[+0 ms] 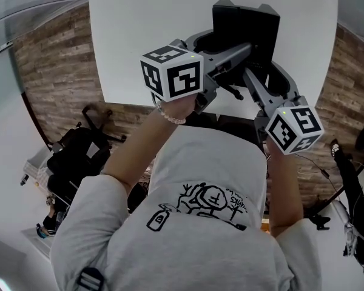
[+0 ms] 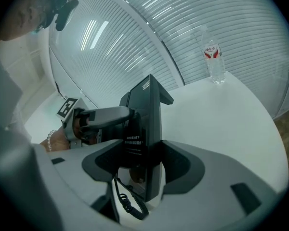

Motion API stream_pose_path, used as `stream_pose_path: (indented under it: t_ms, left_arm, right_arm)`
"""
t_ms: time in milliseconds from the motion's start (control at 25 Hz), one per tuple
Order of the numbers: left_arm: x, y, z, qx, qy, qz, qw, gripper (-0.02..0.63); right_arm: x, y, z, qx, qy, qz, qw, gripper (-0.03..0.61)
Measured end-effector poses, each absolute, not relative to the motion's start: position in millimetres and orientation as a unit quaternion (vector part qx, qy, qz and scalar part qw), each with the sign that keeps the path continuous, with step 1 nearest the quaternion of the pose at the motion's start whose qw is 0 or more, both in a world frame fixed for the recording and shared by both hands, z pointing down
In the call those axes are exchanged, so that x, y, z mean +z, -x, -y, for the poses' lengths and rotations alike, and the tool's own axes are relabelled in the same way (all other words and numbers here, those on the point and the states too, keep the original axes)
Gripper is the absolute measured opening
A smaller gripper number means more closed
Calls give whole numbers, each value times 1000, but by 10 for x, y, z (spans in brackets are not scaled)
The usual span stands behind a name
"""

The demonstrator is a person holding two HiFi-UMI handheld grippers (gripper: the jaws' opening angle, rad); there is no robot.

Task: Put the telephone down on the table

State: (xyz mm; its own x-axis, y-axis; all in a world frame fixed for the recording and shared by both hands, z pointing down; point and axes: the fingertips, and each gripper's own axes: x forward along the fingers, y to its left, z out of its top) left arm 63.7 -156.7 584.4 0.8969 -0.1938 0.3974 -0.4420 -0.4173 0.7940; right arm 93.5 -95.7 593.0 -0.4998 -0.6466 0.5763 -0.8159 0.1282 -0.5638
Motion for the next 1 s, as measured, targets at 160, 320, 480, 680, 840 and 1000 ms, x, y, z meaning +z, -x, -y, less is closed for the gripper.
stream_pose_path:
  t_ms: [160,320,480,680,840,1000]
  left_arm:
    - [6013,-663,1681,126,-830,193,507,268]
    - [6154,-678,1736,130,-827,194,512,268]
    - [6445,-701,1903,138,-820,195,520,268]
    - [6574,-716,1935,141,-819,197,519,268]
    - [6622,-717,1904,145,-818,198,520,268]
    - [6645,-714,1896,148,-819,198,518,268]
  right_arm:
    - [6097,-963,1070,447,-489,742,97,238]
    - [6234,-976,1122,455,-488,738,99,238]
    - [6514,-998,1289,468,-484,732,103,238]
    - [6645,-1012,1320,472,-483,730,102,238]
    - [6692,-1009,1289,477,-482,728,103,238]
    - [6718,-1002,1279,481,-481,726,104,238]
